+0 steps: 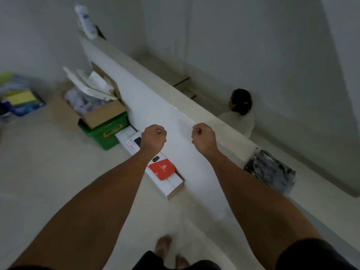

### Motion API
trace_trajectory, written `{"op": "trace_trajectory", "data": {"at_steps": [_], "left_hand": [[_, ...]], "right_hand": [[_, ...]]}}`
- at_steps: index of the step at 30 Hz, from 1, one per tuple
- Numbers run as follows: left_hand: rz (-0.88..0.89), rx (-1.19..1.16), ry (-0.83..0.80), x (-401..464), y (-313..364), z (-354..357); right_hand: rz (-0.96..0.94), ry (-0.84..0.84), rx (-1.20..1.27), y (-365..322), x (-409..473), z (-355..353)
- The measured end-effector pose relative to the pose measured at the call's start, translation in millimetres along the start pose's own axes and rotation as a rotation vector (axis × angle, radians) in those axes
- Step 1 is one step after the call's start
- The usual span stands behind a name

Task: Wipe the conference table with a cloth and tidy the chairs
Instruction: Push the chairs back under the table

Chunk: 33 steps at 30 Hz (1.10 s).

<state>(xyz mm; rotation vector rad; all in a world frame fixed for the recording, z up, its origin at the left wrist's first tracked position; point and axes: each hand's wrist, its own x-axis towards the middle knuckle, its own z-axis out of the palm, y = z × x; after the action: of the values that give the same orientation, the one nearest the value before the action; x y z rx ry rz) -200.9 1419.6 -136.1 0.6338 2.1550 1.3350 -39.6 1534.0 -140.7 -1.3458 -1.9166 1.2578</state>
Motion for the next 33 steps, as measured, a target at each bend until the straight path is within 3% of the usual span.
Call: {"op": "trace_trajectory", "data": {"at_steps": [8, 13, 17, 26, 33], "left_hand": [[-0.142, -0.007, 0.344, -49, -72, -141], [-0.255, -0.143, 0.583, -106, -115, -235], [-0.299, -0.113, 0.745, -169, -151, -309], [-0.413, -0.125, 1.062, -342, -236, -458], [-0.529, -0.089, 1.326, -483, -276, -517]], "right_hand": [[-0.174, -0.353, -0.058, -63, -43, 122], [-0.315, -0.548, -0.082, -99, -93, 220], [-0.407, -0.721, -0.077, -124, -153, 303], [-0.588, -1.023, -0.128, -197, -368, 416], [-0.707, -1.267, -0.154, -208, -529, 487]]}}
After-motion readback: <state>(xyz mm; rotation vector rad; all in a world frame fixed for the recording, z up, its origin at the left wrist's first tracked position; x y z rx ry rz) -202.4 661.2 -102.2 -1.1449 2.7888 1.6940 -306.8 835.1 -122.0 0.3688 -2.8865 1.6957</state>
